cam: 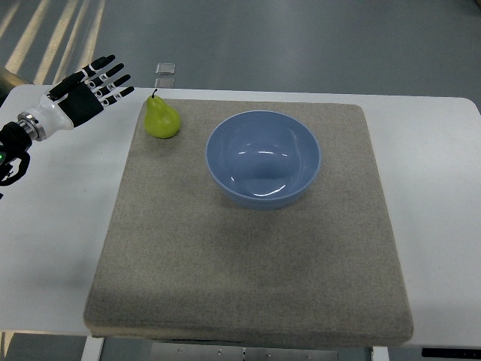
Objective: Place pear in bowl with left hand
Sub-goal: 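Raise the open left hand and move it toward the pear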
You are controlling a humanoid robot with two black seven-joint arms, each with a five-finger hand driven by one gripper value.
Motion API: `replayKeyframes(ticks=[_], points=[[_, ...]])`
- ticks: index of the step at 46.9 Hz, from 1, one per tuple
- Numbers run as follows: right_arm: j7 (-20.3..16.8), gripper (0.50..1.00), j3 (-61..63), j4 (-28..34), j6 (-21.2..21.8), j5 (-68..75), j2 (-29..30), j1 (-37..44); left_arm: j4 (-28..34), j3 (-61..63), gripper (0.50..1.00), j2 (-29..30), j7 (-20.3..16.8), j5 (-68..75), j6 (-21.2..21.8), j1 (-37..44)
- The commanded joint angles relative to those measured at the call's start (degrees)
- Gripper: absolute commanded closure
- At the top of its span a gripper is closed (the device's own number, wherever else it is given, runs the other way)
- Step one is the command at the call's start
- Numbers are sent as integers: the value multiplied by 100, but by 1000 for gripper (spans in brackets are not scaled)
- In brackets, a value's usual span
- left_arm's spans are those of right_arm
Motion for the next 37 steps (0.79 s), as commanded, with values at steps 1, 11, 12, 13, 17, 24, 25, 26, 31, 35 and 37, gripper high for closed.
replayKeyframes(ticks=[1, 11, 12, 13, 17, 24, 25, 26, 31, 35, 37], points=[[0, 576, -4, 0, 0, 0, 0, 0, -19, 22, 506, 9, -6, 26, 0, -10], [0, 574, -4, 0, 0, 0, 0, 0, 25, -12, 504, 18, -6, 228, 0, -54], [0, 574, -4, 0, 0, 0, 0, 0, 34, -21, 506, 18, -6, 228, 0, -72], [0, 576, -4, 0, 0, 0, 0, 0, 25, -48, 506, 18, -6, 228, 0, -98], [0, 576, -4, 0, 0, 0, 0, 0, 25, -48, 506, 18, -6, 228, 0, -116], [0, 576, -4, 0, 0, 0, 0, 0, 34, -48, 506, 18, -15, 220, 0, -133], [0, 574, -4, 0, 0, 0, 0, 0, 42, -48, 506, 18, -15, 220, 0, -160], [0, 576, -4, 0, 0, 0, 0, 0, 34, -30, 506, 18, -33, 228, 0, -177], [0, 576, 5, 0, 0, 0, 0, 0, 42, 40, 506, 35, -322, 246, 0, -221], [0, 576, -4, 0, 0, 0, 0, 0, 34, 128, 506, 131, -726, 474, 0, -318], [0, 574, 5, 0, 0, 0, 0, 0, 25, 198, 506, 193, -858, 754, 0, -371]])
